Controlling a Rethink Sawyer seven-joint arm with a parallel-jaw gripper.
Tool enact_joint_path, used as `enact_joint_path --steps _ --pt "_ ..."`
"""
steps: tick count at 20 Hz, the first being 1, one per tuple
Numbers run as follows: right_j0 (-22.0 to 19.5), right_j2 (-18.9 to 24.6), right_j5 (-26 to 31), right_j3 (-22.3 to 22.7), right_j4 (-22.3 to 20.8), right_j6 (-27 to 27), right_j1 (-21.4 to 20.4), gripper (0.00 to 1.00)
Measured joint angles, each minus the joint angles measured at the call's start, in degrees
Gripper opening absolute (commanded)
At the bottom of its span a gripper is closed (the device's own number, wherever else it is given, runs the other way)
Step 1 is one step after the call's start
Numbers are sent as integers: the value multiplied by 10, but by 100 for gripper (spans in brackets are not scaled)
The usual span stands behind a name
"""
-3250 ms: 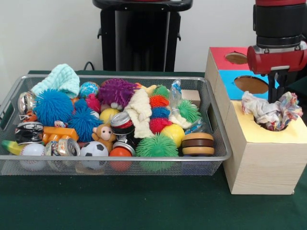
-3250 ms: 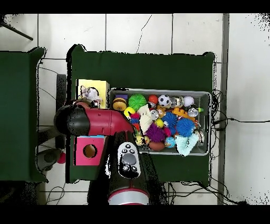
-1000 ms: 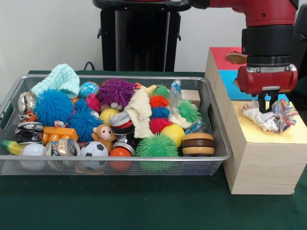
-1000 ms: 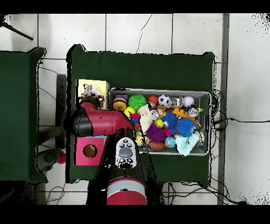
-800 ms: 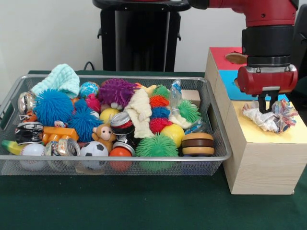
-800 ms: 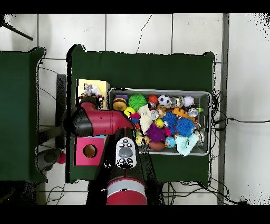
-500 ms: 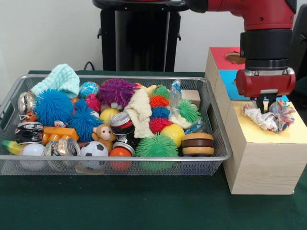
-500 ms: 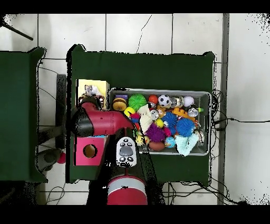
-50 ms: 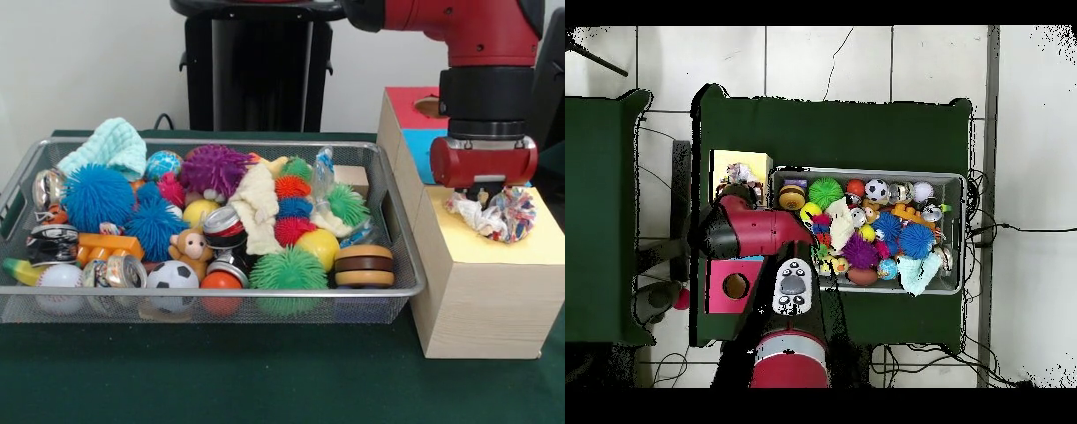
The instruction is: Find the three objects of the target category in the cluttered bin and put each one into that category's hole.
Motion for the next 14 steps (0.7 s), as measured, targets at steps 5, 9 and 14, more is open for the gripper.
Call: enact_joint_path --steps 5,9,14 --pt "18 -21 10 -15 0 0 8 0" --pt "23 -27 11 -20 0 0 12 0" --pt "23 -28 31 -25 0 0 10 0"
